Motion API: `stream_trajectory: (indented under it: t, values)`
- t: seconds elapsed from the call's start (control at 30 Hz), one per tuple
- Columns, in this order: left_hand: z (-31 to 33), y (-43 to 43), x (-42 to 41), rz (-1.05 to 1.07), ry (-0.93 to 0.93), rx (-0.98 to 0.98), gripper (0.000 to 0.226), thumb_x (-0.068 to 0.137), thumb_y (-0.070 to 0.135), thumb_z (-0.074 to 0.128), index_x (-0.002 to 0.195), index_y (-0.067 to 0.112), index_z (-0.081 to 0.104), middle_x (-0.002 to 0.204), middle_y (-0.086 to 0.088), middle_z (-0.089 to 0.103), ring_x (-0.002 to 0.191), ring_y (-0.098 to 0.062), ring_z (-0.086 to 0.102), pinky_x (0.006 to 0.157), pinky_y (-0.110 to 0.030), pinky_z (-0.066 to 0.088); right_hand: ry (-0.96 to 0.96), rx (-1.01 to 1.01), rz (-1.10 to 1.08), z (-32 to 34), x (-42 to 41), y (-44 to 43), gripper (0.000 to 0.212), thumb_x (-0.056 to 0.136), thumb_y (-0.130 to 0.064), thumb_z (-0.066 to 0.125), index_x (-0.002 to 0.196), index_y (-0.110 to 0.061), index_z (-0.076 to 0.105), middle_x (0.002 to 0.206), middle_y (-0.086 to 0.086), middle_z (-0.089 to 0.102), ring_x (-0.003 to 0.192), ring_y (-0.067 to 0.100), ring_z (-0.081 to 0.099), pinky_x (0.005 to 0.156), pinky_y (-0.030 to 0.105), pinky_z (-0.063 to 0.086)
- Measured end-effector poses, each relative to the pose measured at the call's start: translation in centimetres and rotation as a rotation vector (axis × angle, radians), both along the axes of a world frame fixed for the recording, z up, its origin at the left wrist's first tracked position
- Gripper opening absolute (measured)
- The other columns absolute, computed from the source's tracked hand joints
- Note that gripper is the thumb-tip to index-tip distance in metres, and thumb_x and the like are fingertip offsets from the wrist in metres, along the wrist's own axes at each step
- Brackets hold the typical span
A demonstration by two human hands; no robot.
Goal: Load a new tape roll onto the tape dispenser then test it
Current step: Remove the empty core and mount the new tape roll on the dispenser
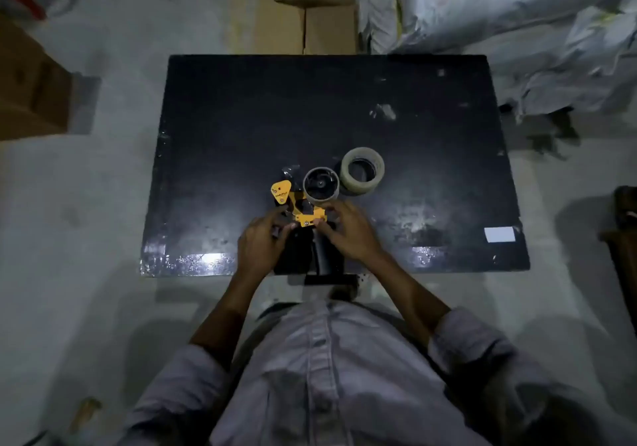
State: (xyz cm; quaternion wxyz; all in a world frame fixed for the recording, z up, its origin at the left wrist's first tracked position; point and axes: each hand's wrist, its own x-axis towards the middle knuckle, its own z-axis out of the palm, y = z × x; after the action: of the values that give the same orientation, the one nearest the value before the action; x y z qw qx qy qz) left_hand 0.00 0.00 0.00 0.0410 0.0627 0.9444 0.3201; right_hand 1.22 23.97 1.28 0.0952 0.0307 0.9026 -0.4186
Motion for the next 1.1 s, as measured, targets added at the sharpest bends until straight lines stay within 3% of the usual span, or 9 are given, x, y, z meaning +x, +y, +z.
stream_trajectory:
  t: [0.13, 0.23, 0.33, 0.43, 0.53, 0.7, 0.9, 1.0, 1.1]
  values:
    - [0.1, 0.0, -1.4, -0.006, -0.004, -0.077, 0.032, 0.109, 0.047, 0.069, 0.140, 0.039, 0.074, 0.109, 0.011, 0.084, 0.105, -0.021, 0.073, 0.073, -0.034, 0.056, -0.124, -0.015, 0.024, 0.1, -1.3, 0.3, 0.037, 0.109, -0.039, 0.077, 0.134, -0.012, 0.073, 0.128, 0.014, 0.072, 0.105, 0.015, 0.065, 0.076, -0.002, 0.039]
    - [-0.6, -0.7, -2.6, -0.022, -0.004, -0.122, 0.022, 0.108, 0.042, 0.071, 0.127, 0.039, 0.082, 0.103, 0.004, 0.083, 0.100, -0.025, 0.072, 0.069, -0.032, 0.048, -0.174, -0.022, 0.004, -0.5, -1.6, 0.0, 0.034, 0.109, -0.041, 0.077, 0.127, -0.013, 0.078, 0.126, 0.011, 0.075, 0.102, 0.011, 0.067, 0.074, -0.002, 0.041]
    - [-0.4, -1.3, -3.6, -0.045, 0.007, -0.106, 0.018, 0.107, 0.039, 0.074, 0.120, 0.035, 0.087, 0.097, 0.002, 0.082, 0.094, -0.025, 0.071, 0.067, -0.028, 0.036, -0.197, 0.016, -0.051, -1.0, -1.3, -0.6, 0.031, 0.107, -0.041, 0.079, 0.120, -0.013, 0.084, 0.120, 0.010, 0.076, 0.098, 0.017, 0.070, 0.075, 0.009, 0.044]
    - [-0.4, -1.6, -5.0, -0.124, 0.000, -0.113, 0.018, 0.107, 0.042, 0.074, 0.118, 0.037, 0.087, 0.098, 0.005, 0.083, 0.095, -0.022, 0.071, 0.067, -0.029, 0.039, -0.233, 0.002, -0.156, -0.8, -1.2, -1.0, 0.028, 0.104, -0.036, 0.083, 0.117, -0.011, 0.087, 0.110, 0.002, 0.075, 0.099, 0.023, 0.073, 0.087, 0.036, 0.058]
    - [-0.2, -1.6, -6.2, -0.213, 0.009, -0.090, 0.013, 0.104, 0.038, 0.078, 0.112, 0.036, 0.088, 0.104, 0.008, 0.085, 0.098, -0.024, 0.076, 0.070, -0.033, 0.057, -0.248, 0.007, -0.217, -0.6, -0.8, -1.2, 0.025, 0.103, -0.035, 0.085, 0.115, -0.012, 0.086, 0.098, -0.017, 0.065, 0.099, 0.016, 0.069, 0.080, 0.027, 0.050]
    - [-0.8, -1.9, -6.6, -0.358, 0.102, -0.119, 0.011, 0.097, 0.028, 0.086, 0.107, 0.029, 0.089, 0.100, 0.004, 0.085, 0.096, -0.026, 0.079, 0.066, -0.032, 0.057, -0.261, 0.026, -0.374, -1.3, 0.7, -2.3, 0.025, 0.101, -0.039, 0.087, 0.118, -0.021, 0.087, 0.108, -0.010, 0.069, 0.098, 0.009, 0.066, 0.071, -0.002, 0.040]
    - [-0.4, -1.3, -7.0, -0.373, 0.026, -0.151, 0.010, 0.096, 0.031, 0.085, 0.106, 0.029, 0.088, 0.100, 0.000, 0.084, 0.096, -0.028, 0.080, 0.068, -0.035, 0.058, -0.257, 0.025, -0.354, -1.1, 0.4, -2.0, 0.026, 0.101, -0.036, 0.087, 0.118, -0.016, 0.086, 0.106, -0.009, 0.067, 0.089, 0.006, 0.064, 0.070, -0.004, 0.041]
    - [1.2, -0.8, -7.5, -0.336, -0.063, -0.054, 0.007, 0.095, 0.031, 0.087, 0.102, 0.029, 0.089, 0.095, 0.003, 0.083, 0.090, -0.022, 0.076, 0.071, -0.033, 0.058, -0.253, -0.016, -0.386, -1.3, 0.1, -1.8, 0.026, 0.099, -0.037, 0.089, 0.115, -0.017, 0.085, 0.101, -0.011, 0.072, 0.087, -0.002, 0.068, 0.071, -0.002, 0.044]
    - [2.4, 0.1, -8.9, -0.287, -0.076, 0.049, 0.010, 0.095, 0.027, 0.088, 0.104, 0.024, 0.090, 0.094, 0.001, 0.081, 0.095, -0.013, 0.063, 0.075, -0.030, 0.047, -0.223, -0.141, -0.510, -1.2, -0.4, -1.8, 0.024, 0.100, -0.041, 0.087, 0.113, -0.023, 0.078, 0.100, -0.013, 0.076, 0.088, -0.013, 0.071, 0.073, 0.003, 0.050]
